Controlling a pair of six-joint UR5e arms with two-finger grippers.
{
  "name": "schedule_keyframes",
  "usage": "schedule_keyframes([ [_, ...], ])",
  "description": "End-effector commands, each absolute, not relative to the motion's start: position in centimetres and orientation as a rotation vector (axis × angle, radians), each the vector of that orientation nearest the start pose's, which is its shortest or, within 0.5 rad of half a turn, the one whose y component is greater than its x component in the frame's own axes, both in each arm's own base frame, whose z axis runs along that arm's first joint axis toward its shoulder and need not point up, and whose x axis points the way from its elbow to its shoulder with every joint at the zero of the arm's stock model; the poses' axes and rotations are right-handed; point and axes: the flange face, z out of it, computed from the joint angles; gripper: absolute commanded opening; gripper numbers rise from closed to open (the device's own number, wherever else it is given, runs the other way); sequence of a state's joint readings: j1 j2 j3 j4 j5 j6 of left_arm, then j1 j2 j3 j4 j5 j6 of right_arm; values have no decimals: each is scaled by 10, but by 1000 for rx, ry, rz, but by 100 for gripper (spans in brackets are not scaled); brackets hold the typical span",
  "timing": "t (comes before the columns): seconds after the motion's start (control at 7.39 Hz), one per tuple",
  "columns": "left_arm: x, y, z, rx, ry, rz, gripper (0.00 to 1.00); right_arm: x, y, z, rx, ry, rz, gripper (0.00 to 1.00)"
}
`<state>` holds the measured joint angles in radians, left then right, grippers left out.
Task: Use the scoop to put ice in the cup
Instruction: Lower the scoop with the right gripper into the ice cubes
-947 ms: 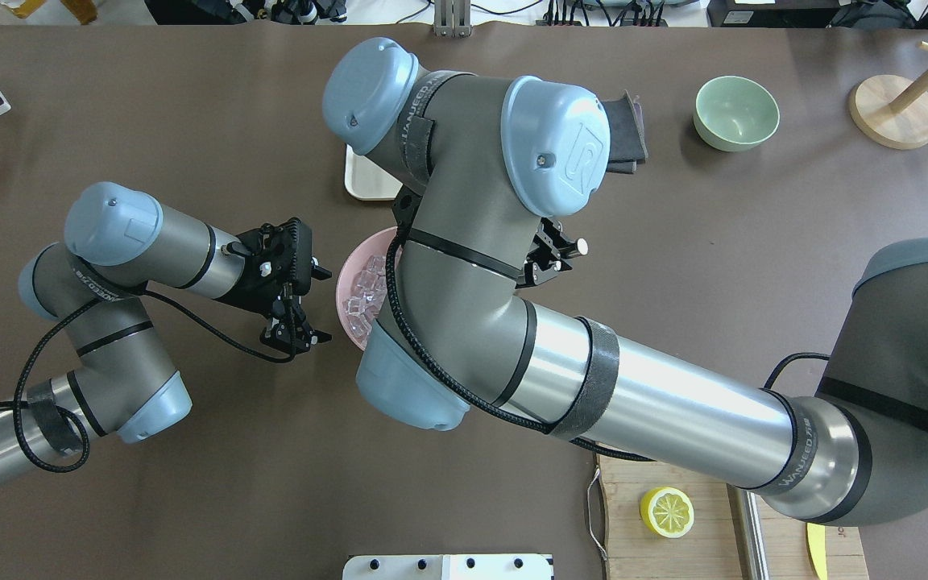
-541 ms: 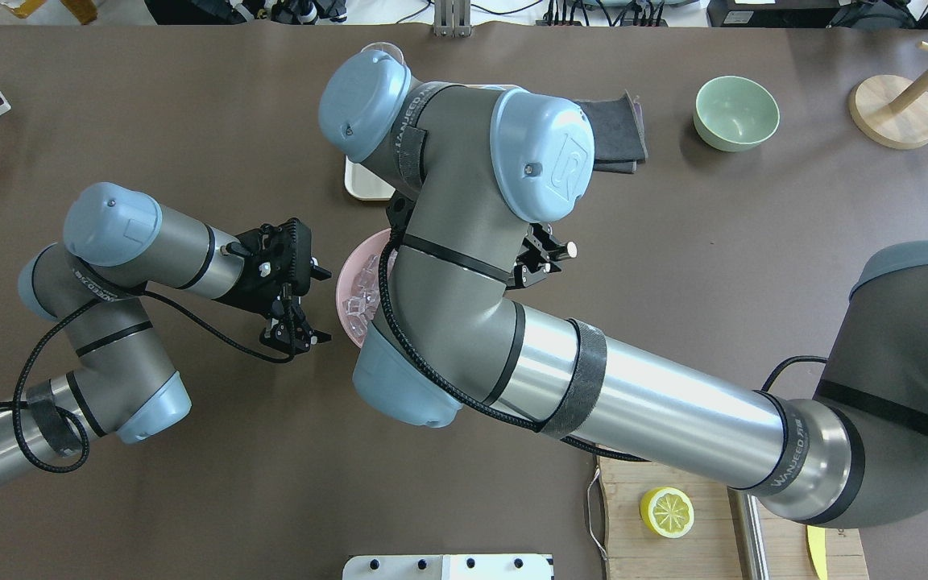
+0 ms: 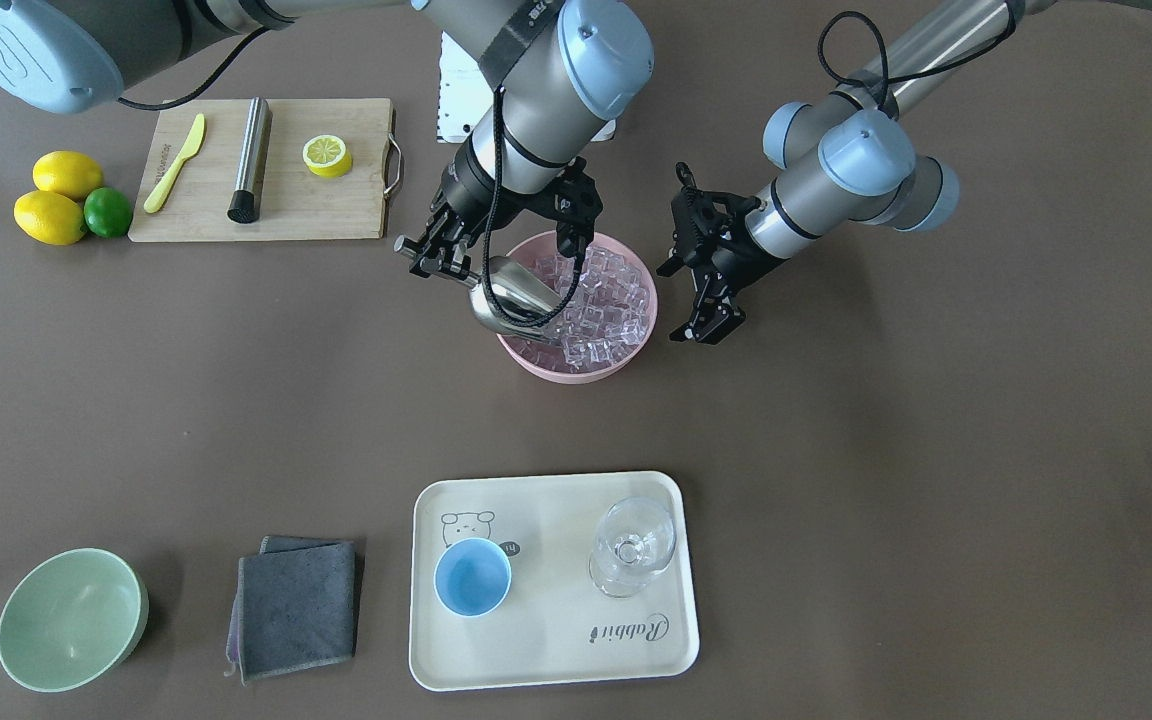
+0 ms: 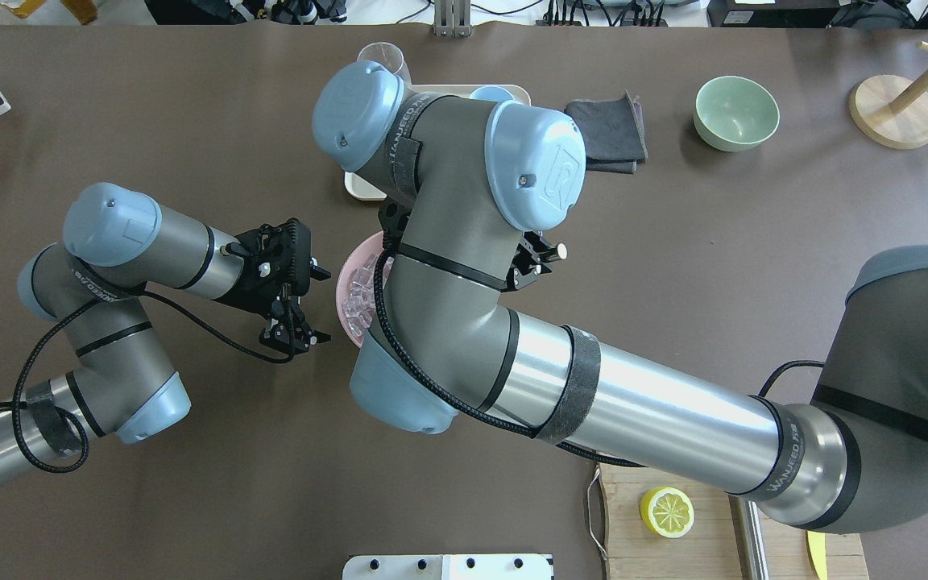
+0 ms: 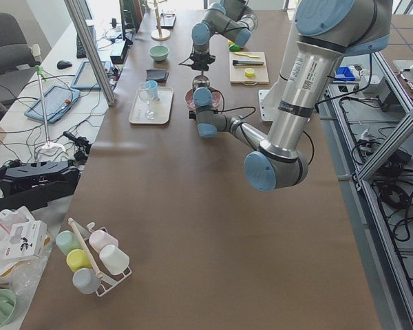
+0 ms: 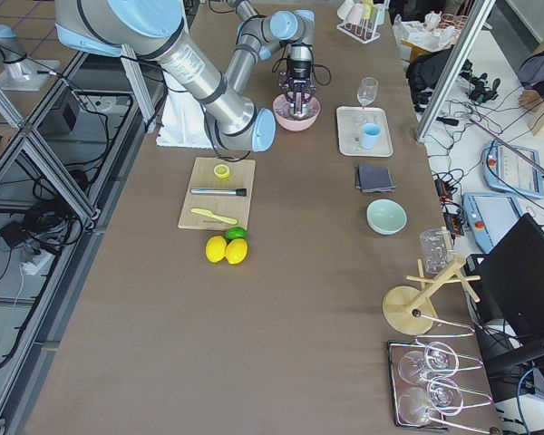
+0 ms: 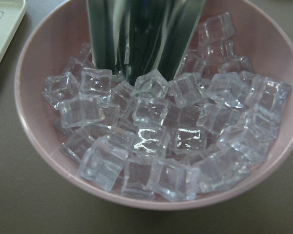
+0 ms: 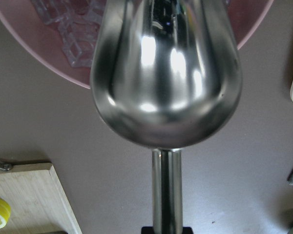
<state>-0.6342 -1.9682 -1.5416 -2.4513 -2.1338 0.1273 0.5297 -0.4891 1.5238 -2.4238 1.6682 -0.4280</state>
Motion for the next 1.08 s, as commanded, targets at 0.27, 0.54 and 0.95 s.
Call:
schedule_keyframes([
  [0.27,470,-445,347,992,997,1247,99,-553,-450,118,268,-194,-1477,0],
  [0.54,470,-445,347,992,997,1247,99,-546,-445,129,325,-218,-1473,0],
  [0.95,470,-446,347,994,996,1246,99,-543,-443,166,422,-253,-1470,0],
])
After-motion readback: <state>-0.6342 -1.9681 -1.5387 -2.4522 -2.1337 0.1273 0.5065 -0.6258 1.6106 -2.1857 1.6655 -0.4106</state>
